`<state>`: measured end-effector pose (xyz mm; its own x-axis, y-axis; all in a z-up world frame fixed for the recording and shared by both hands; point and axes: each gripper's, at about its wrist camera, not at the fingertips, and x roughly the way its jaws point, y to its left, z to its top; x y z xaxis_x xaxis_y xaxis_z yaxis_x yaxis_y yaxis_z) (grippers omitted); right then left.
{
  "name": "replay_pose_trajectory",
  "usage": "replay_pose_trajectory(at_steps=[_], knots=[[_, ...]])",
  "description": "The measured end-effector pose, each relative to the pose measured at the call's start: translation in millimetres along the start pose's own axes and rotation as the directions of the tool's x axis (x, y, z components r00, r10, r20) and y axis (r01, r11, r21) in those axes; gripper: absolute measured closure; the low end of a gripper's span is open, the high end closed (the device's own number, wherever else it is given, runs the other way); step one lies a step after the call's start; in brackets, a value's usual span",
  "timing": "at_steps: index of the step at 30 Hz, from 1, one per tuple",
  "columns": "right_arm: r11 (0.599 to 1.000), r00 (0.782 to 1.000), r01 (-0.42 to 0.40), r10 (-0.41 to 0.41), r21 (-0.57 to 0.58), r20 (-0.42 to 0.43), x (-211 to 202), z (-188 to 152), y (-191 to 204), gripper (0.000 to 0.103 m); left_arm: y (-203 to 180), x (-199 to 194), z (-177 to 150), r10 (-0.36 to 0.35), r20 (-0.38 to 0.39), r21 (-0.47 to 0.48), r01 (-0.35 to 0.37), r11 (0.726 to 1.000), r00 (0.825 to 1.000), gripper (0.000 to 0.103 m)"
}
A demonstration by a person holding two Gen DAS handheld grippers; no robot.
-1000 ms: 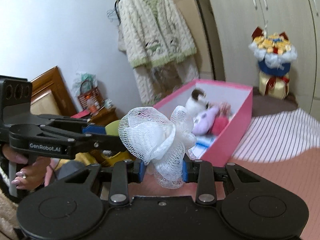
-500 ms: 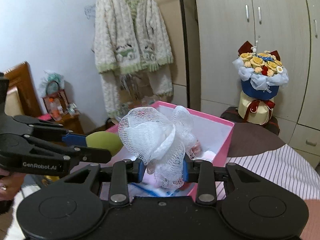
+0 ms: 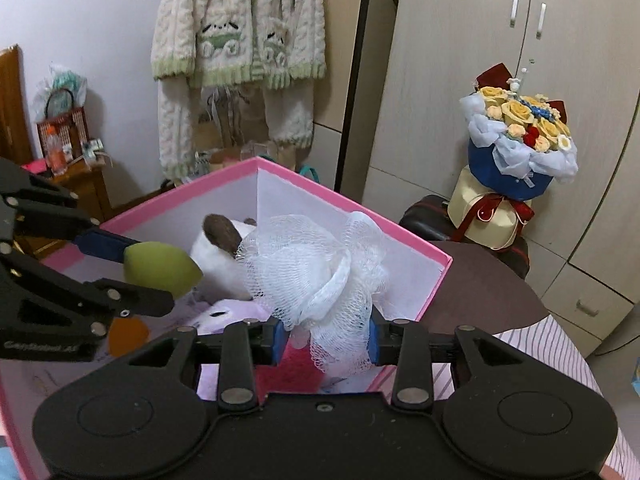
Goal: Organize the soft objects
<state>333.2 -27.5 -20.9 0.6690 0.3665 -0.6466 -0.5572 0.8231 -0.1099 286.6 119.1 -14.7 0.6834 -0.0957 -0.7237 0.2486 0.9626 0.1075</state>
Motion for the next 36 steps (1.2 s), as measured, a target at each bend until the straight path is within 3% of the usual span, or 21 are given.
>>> replay_pose_trajectory(at_steps=[6,8,12,18,22,27,36], knots=[[0.998,0.999,0.048,-0.048,-0.035,-0.005,13.1,1.0,3.4,0.054,-4.8,4.0,1.7,0.039,0.000,0.025,-0.039,0.999,0.999,0.063],[0.997,0.998,0.067,-0.067,-0.050,0.003,12.9,0.3,4.6,0.047,-5.0,1.8,0.4,0.050,0.008,0.025,-0.051,0.998,0.999,0.057],[0.999,0.998,0.023,-0.022,-0.028,0.052,0.6,-4.4,2.4,0.032,-0.7,-6.8,-2.6,0.039,0.029,-0.006,-0.038,0.999,0.999,0.047],[1.000,0.986,0.003,-0.003,-0.003,0.166,-37.4,-18.8,2.2,0.032,3.8,-32.6,-14.9,-0.005,0.084,-0.076,0.011,0.997,0.996,0.041],[0.996,0.977,-0.063,0.049,0.060,0.207,-69.6,-34.6,-1.9,0.032,1.1,-49.8,-24.5,-0.032,0.110,-0.090,0.042,0.995,0.993,0.040],[0.990,0.974,-0.097,0.074,0.101,0.215,-97.2,-49.8,1.2,0.032,-10.6,-72.5,-34.1,-0.067,0.136,-0.097,0.081,0.992,0.988,0.038],[0.987,0.970,-0.076,0.041,0.139,0.238,-147.3,-70.5,5.3,0.031,-30.4,-115.8,-52.0,-0.090,0.192,-0.084,0.108,0.991,0.977,0.033]])
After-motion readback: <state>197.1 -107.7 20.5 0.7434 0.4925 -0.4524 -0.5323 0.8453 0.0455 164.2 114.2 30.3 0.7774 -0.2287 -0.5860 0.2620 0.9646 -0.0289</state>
